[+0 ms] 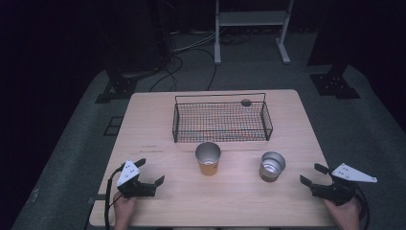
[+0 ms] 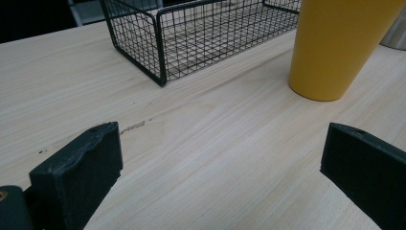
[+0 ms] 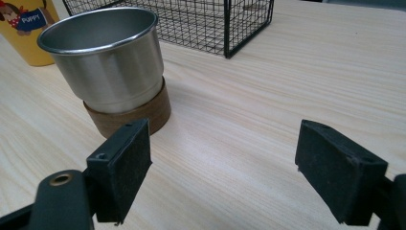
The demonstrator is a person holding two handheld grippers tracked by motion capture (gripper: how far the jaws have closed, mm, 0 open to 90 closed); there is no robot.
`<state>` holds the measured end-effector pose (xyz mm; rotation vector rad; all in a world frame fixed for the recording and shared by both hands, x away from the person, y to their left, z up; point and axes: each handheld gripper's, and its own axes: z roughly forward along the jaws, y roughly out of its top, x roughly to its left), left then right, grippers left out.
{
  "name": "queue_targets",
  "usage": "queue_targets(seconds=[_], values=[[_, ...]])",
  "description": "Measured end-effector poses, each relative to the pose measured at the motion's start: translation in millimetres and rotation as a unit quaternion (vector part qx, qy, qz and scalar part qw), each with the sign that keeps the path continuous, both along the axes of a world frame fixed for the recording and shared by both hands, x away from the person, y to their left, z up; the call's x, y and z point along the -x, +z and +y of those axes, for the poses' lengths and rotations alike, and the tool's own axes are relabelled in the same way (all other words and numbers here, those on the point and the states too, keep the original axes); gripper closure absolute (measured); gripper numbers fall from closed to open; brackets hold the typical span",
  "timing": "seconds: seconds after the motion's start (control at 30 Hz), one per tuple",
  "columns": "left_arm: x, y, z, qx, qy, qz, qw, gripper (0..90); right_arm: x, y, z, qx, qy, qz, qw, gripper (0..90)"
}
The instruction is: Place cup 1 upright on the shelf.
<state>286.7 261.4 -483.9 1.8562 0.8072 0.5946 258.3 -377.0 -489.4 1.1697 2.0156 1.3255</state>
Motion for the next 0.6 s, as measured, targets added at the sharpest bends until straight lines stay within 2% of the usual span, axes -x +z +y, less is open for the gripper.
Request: queue_targets(seconds=[0.27, 0.6], values=[[0.4, 0.2, 0.0, -0.001, -0.002, 0.0, 1.0, 0.0, 8.1, 4.1, 1.2, 0.005, 0.007, -0.003, 1.0, 18.2], [0.8, 0.2, 0.2, 0.0, -0.003, -0.002, 1.0, 0.0, 19.2, 11.6, 11.9, 0.007, 0.036, -0.008, 0.9993, 15.3]])
